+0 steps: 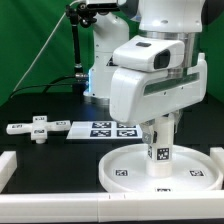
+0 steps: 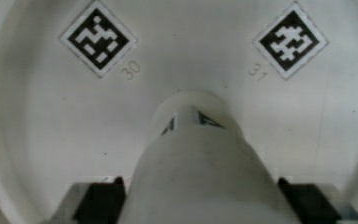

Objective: Assemble round table

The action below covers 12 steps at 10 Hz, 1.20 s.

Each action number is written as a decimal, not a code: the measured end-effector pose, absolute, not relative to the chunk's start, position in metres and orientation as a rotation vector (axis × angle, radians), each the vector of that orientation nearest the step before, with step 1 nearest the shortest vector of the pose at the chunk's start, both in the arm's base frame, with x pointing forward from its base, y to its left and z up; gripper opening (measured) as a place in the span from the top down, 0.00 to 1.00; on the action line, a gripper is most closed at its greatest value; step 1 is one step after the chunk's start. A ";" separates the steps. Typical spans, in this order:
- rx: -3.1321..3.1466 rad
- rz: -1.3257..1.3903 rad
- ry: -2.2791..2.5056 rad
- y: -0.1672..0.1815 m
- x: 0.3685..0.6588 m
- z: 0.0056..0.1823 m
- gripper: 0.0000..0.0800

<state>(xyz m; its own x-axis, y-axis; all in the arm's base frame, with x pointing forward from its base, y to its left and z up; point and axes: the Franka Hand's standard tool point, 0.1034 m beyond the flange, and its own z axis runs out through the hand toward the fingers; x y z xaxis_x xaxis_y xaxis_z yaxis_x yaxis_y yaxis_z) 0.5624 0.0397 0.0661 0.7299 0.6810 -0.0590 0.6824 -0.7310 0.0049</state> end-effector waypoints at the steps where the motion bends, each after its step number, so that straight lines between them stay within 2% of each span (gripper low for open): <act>1: 2.903 -0.076 1.129 0.037 0.562 0.069 0.36; 2: 2.924 -0.070 1.082 0.023 0.551 0.081 0.24; 3: 2.950 -0.082 1.029 0.007 0.536 0.087 0.20; 6: 2.943 -0.061 1.019 -0.031 0.516 0.104 0.19; 12: 2.920 -0.060 1.123 -0.034 0.508 0.096 0.19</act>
Offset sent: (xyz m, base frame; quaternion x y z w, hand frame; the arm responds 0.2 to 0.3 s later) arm -0.0541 -0.0486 0.0153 0.0423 -0.0206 0.0671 0.9966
